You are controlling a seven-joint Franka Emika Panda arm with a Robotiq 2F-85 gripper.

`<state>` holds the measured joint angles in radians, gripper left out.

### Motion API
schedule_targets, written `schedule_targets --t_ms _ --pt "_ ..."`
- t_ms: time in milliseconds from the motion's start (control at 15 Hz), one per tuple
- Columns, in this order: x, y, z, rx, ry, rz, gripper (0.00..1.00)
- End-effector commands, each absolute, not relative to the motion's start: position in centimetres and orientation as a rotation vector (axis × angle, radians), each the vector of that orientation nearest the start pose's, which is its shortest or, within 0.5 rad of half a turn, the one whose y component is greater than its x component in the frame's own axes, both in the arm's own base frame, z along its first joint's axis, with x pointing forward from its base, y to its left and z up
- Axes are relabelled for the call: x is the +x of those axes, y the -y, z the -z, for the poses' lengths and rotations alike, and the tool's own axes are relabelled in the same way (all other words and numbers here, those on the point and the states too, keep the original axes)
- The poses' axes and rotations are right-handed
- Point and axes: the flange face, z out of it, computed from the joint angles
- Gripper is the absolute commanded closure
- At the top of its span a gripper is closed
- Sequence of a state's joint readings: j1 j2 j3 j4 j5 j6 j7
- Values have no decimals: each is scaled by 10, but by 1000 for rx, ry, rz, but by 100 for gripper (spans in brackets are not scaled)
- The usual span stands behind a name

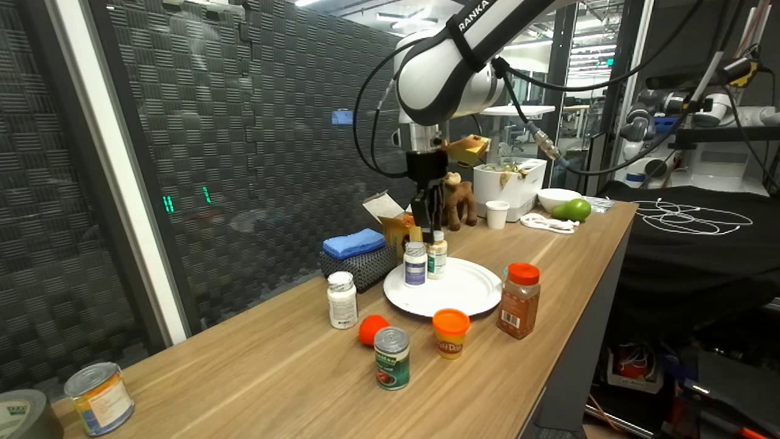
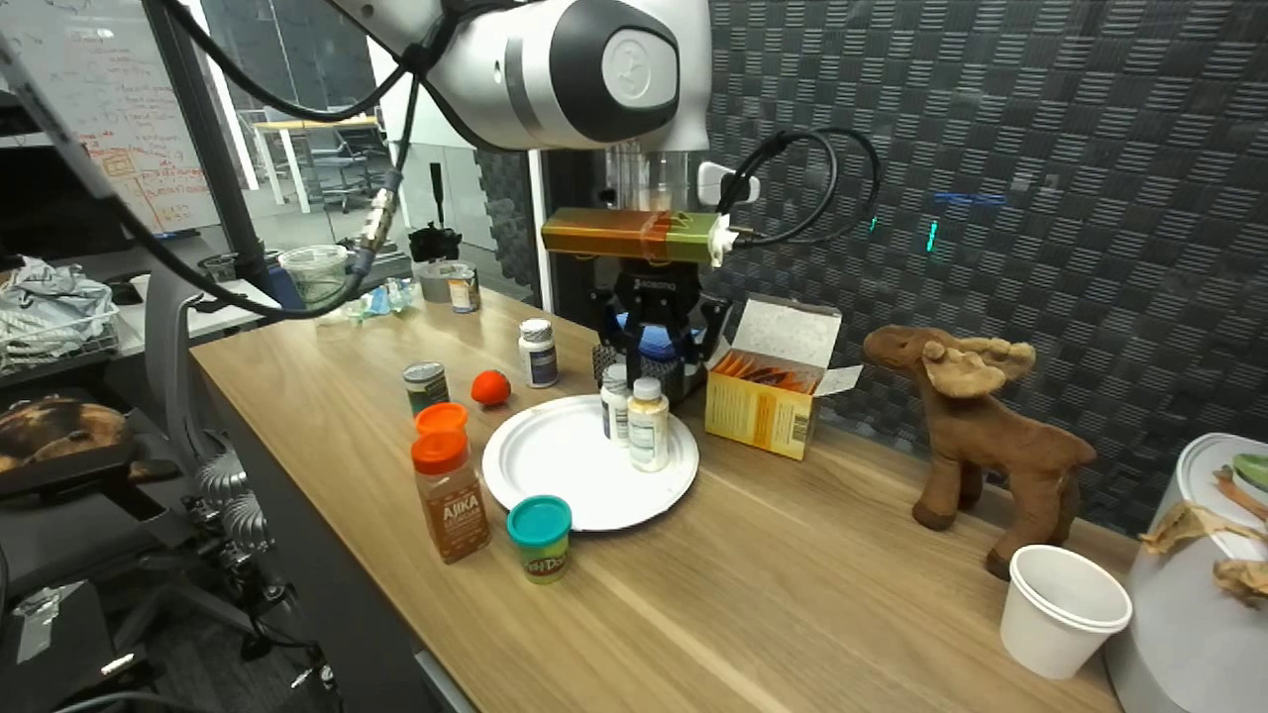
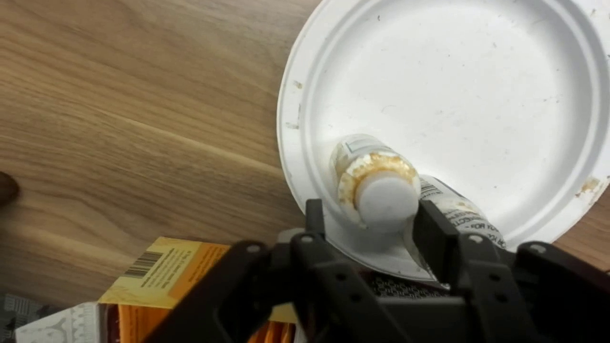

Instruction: Put the bottles on the tray

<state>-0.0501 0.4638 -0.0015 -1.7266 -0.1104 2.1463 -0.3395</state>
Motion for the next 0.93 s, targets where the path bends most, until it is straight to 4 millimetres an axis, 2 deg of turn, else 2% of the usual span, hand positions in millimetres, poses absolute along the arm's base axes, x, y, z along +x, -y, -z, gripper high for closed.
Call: schedule_targets --t_ms 0,133,267,400,533,667,867 --pt "655 36 -337 -3152 583 -56 15" --pt "650 36 -350 -3160 560 -31 1" --pt "643 41 -368 -3184 500 11 0" --pt "630 49 -388 -3207 394 63 0" --pt "611 65 -401 -3210 245 88 0" --pt "591 80 -401 -3193 99 66 1" --pt "562 103 -389 -3150 -70 7 0"
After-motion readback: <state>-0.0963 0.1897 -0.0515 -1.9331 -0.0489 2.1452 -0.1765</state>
